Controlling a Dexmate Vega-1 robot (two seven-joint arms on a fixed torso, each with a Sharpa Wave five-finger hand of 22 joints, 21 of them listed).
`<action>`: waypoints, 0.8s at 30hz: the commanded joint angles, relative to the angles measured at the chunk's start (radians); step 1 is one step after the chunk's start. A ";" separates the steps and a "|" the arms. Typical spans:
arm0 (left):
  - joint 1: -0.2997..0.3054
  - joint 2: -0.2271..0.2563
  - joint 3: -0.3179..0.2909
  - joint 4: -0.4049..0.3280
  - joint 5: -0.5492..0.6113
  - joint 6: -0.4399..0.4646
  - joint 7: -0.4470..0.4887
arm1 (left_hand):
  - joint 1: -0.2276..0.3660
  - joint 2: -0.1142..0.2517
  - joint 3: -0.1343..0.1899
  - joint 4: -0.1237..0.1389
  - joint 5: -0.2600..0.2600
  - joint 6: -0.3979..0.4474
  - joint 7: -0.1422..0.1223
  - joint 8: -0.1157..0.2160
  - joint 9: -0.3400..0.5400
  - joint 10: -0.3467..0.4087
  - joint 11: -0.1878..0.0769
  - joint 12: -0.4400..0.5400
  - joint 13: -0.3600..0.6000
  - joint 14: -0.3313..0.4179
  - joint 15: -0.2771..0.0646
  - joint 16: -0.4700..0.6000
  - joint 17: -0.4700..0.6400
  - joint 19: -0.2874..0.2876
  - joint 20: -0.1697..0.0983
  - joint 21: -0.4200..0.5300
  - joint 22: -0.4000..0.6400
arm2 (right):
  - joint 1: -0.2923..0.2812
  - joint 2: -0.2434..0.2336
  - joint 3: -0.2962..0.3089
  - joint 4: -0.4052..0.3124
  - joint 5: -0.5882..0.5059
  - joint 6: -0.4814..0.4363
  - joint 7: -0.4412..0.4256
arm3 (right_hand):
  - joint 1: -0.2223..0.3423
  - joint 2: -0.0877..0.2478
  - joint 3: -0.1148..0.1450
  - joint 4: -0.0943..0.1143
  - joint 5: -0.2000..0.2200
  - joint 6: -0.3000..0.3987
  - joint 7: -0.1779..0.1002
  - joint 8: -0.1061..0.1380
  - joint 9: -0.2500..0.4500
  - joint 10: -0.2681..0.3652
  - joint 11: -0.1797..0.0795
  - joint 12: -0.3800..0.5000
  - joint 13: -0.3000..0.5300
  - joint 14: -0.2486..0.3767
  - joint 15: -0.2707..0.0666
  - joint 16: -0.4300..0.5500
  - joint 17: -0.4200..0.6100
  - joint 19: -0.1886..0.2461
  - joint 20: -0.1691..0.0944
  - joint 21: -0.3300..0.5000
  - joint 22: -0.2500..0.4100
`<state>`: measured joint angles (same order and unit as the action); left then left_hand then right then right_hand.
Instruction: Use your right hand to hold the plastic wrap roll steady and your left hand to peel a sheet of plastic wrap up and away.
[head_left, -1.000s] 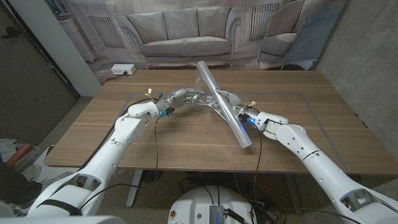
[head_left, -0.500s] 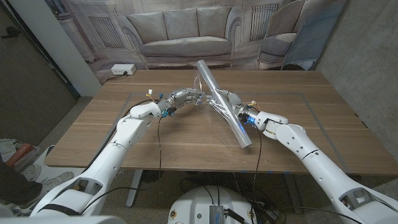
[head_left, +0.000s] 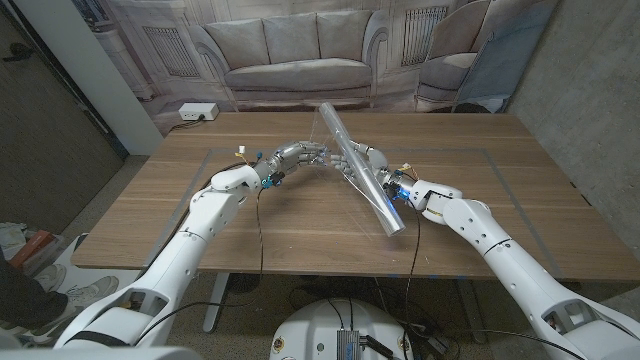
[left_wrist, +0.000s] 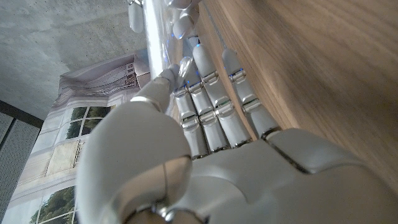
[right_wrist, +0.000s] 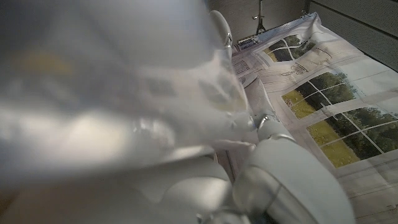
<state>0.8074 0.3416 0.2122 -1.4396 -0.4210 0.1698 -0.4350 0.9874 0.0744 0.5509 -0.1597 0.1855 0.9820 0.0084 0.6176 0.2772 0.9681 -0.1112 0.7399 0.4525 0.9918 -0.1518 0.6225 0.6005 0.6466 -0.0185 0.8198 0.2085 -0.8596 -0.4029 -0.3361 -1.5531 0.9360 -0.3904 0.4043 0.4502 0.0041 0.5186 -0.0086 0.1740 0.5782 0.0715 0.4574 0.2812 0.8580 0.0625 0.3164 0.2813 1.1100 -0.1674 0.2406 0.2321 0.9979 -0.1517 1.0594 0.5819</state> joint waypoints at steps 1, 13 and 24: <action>-0.006 -0.001 -0.001 0.000 0.000 0.009 0.001 | 0.021 0.014 -0.001 0.008 0.011 0.012 0.011 0.012 0.010 0.001 -0.004 0.008 0.011 0.013 -0.063 0.005 0.009 0.004 -0.009 0.009 0.005 | 0.013 0.021 0.007 0.042 0.017 -0.008 0.050 | -0.022 -0.021 -0.004 0.019 0.004 -0.009 0.007 -0.007 0.003 -0.001 0.016 -0.002 0.003 0.004 0.014 -0.002 -0.001 0.011 -0.061 -0.008 0.001; 0.002 0.007 -0.003 -0.041 0.004 0.019 0.017 | 0.029 0.015 -0.003 0.010 0.013 0.007 0.016 0.026 0.034 0.003 0.000 0.026 0.038 0.026 -0.064 0.005 0.028 0.003 -0.016 0.028 0.006 | 0.035 0.037 0.003 0.102 0.008 0.007 0.126 | -0.151 -0.097 -0.060 0.072 -0.001 -0.049 0.013 -0.032 0.006 -0.025 0.030 -0.012 0.007 -0.018 0.049 -0.015 -0.015 0.010 -0.036 -0.065 -0.065; 0.017 0.001 -0.006 -0.123 -0.031 0.114 0.048 | 0.032 0.015 -0.001 0.013 0.019 0.004 0.017 0.039 0.055 0.007 -0.002 0.041 0.061 0.046 -0.064 0.002 0.038 0.022 -0.028 0.054 0.007 | 0.053 0.047 0.007 0.131 0.005 -0.026 0.134 | -0.141 -0.086 -0.047 0.067 0.004 -0.058 0.019 -0.039 0.005 -0.030 0.036 -0.013 0.008 -0.016 0.044 -0.015 -0.017 0.030 -0.051 -0.066 -0.074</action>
<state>0.8115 0.3472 0.2106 -1.4979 -0.4253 0.2170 -0.4109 1.0082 0.0742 0.5436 -0.1527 0.1928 0.9785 0.0126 0.6407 0.2865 0.9697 -0.1088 0.7702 0.5071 1.0258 -0.1639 0.6224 0.6338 0.6591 -0.0416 0.8645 0.2118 -0.8213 -0.3658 -0.3314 -1.4520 0.9459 -0.3937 0.5212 0.3033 -0.0900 0.4582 0.0593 0.1740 0.5264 0.0909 0.4242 0.2830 0.8288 0.0980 0.3011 0.2865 1.0878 -0.1247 0.2234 0.2136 1.0183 -0.1572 0.9935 0.5060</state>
